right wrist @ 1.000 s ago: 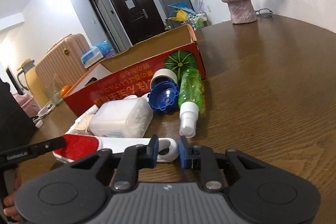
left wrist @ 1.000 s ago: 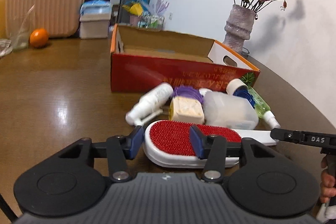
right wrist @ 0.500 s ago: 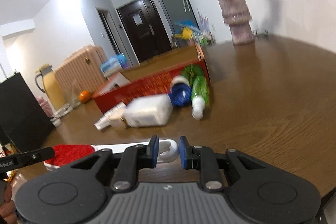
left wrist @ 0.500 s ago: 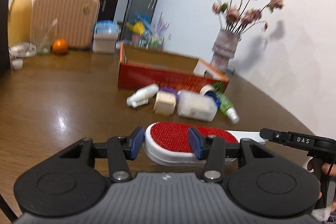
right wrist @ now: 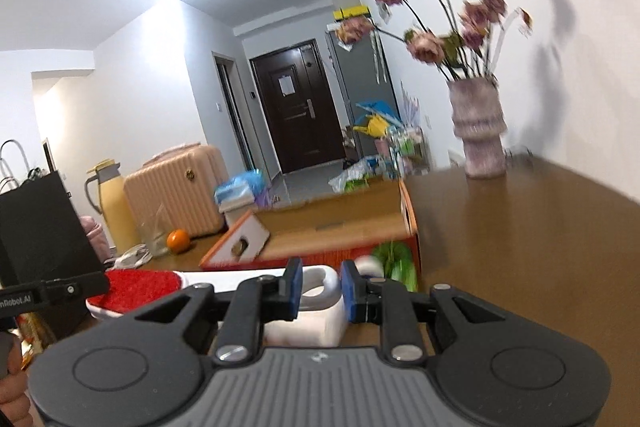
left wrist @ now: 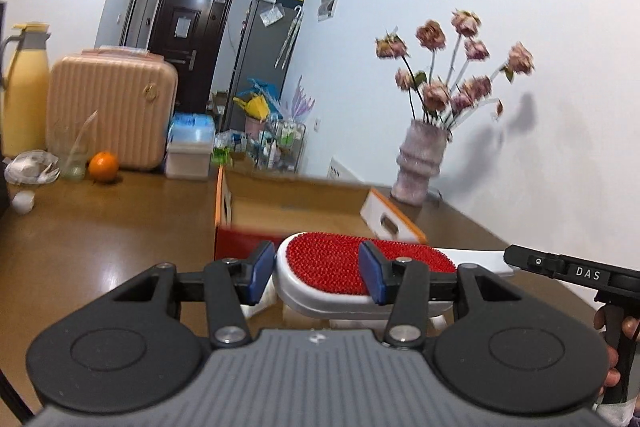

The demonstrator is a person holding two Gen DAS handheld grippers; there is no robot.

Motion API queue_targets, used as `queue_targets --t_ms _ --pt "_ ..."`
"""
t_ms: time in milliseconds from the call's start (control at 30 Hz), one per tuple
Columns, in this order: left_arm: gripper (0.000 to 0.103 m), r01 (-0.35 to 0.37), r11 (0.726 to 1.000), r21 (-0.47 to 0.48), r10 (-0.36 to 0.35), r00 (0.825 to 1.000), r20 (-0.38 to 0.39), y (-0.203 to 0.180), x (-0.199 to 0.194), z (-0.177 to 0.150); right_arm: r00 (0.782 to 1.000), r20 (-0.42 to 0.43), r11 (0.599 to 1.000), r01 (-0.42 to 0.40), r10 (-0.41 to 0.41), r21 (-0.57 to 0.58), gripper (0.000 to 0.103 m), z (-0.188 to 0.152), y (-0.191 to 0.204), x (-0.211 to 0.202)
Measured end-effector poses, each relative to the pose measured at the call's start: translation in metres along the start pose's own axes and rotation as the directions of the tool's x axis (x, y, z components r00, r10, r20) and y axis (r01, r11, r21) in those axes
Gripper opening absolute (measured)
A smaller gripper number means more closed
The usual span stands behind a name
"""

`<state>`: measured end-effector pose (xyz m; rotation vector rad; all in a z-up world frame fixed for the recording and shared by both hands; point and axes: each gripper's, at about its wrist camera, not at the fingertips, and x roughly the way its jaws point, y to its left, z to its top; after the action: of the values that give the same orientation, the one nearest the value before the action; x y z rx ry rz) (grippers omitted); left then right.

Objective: Organize rigid objects
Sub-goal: 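Carry the brush with both grippers into the cardboard box and open them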

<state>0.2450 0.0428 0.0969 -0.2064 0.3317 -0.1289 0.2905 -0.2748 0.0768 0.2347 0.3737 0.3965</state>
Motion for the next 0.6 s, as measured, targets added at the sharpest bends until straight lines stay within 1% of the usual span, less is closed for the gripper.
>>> queue_targets --t_ms 33,100,133,233,333,400,467,533,600 --pt "0.048 -0.002 1.0 -0.004 0.002 1.0 0.002 0.003 0.014 0.011 1.0 0.004 1.0 -0.004 0.004 -0.004 0.02 0.01 -0.002 0.012" --pt "0.048 -0.009 1.0 -0.017 0.009 1.0 -0.002 0.01 0.045 0.03 1.0 0.001 1.0 -0.021 0.021 -0.011 0.021 0.036 -0.01 0.049" --pt "0.047 -0.016 1.0 -0.025 0.016 1.0 -0.005 0.015 0.067 0.042 1.0 -0.005 1.0 -0.029 0.029 -0.007 0.02 0.045 -0.014 0.066" --pt "0.045 -0.043 0.998 -0.045 0.041 0.999 -0.035 0.031 0.127 0.067 0.998 -0.052 0.999 -0.044 0.045 0.015 0.02 0.079 -0.03 0.134" --pt "0.044 -0.079 0.993 -0.082 0.071 0.993 -0.098 0.051 0.194 0.083 0.99 -0.125 0.995 -0.05 0.06 0.081 0.021 0.103 -0.052 0.209" --pt "0.043 -0.11 0.987 -0.116 0.093 0.986 -0.141 0.067 0.236 0.089 0.984 -0.171 0.994 -0.044 0.06 0.098 0.021 0.113 -0.063 0.253" --pt "0.043 -0.128 0.984 -0.128 0.102 0.977 -0.189 0.078 0.273 0.091 0.976 -0.208 0.993 -0.034 0.056 0.11 0.021 0.118 -0.072 0.292" --pt "0.043 -0.139 0.983 -0.122 0.106 0.963 -0.249 0.087 0.306 0.09 0.967 -0.252 0.994 -0.007 0.034 0.108 0.021 0.12 -0.08 0.324" --pt "0.043 -0.168 0.979 -0.118 0.127 0.947 -0.295 0.093 0.336 0.084 0.952 -0.306 0.995 0.015 0.015 0.096 0.021 0.116 -0.088 0.356"
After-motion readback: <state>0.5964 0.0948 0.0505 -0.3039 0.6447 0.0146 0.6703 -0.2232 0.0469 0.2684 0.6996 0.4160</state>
